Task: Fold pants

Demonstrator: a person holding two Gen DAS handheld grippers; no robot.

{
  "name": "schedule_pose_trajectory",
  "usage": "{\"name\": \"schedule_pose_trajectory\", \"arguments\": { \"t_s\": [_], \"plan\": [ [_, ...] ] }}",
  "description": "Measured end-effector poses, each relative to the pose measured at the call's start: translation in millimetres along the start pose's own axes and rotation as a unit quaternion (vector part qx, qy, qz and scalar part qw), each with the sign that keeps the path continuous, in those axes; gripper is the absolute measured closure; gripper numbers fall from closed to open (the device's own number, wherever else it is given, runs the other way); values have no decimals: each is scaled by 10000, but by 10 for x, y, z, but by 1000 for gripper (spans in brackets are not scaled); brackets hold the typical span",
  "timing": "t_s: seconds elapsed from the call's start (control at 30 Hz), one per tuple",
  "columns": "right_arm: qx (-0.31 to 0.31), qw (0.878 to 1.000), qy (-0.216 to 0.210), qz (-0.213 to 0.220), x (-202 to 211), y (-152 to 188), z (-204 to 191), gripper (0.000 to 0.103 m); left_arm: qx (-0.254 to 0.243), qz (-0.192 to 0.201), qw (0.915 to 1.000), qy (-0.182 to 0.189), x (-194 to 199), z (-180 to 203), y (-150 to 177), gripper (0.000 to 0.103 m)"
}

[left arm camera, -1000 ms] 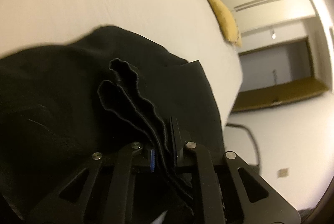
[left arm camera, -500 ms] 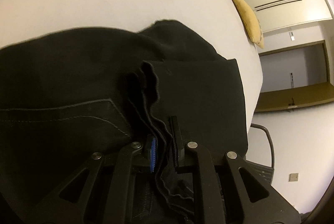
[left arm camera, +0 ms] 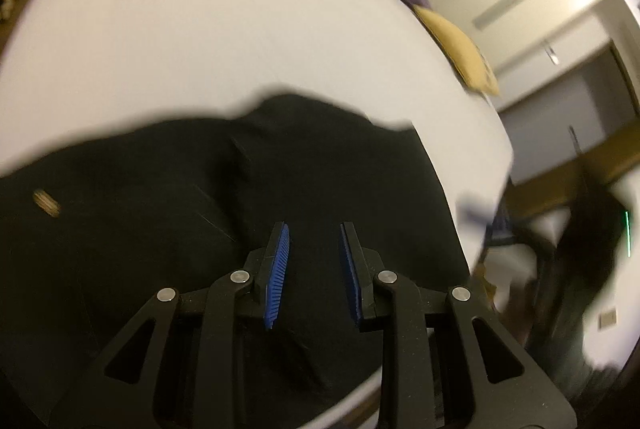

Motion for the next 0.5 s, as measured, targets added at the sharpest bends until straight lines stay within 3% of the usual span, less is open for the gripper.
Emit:
{"name": "schedule_pose_trajectory", "arguments": {
  "t_s": [0.13, 0.23, 0.33, 0.5],
  "plan": [
    [-884, 9929, -790, -4, -67, -276, 799, 41, -6, -275, 9996, -107, -295, -67, 352, 79],
    [-1300, 9860, -1021, -207, -319, -255, 1085, 41, -27, -94, 9999, 108, -316, -122, 453, 79],
    [-1699, 9786, -994, -595, -566, -86, 1385, 44, 61, -81, 9997, 212, -277, -183, 487, 79],
    [-1560, 9768, -1338, -608, -392, 346, 1077, 41, 14, 41, 9998, 196, -141, -293, 642, 79]
  ]
}}
Point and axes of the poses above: each gripper's, at about its wrist camera, not at the fingertips, and x roughly against the way its jaws point, z to its right, y to its underside, the point moved 5 cm from there along -x, roughly the way its jaws point, and after that the axes turned 4 degrees about x, right-handed, at the moved point
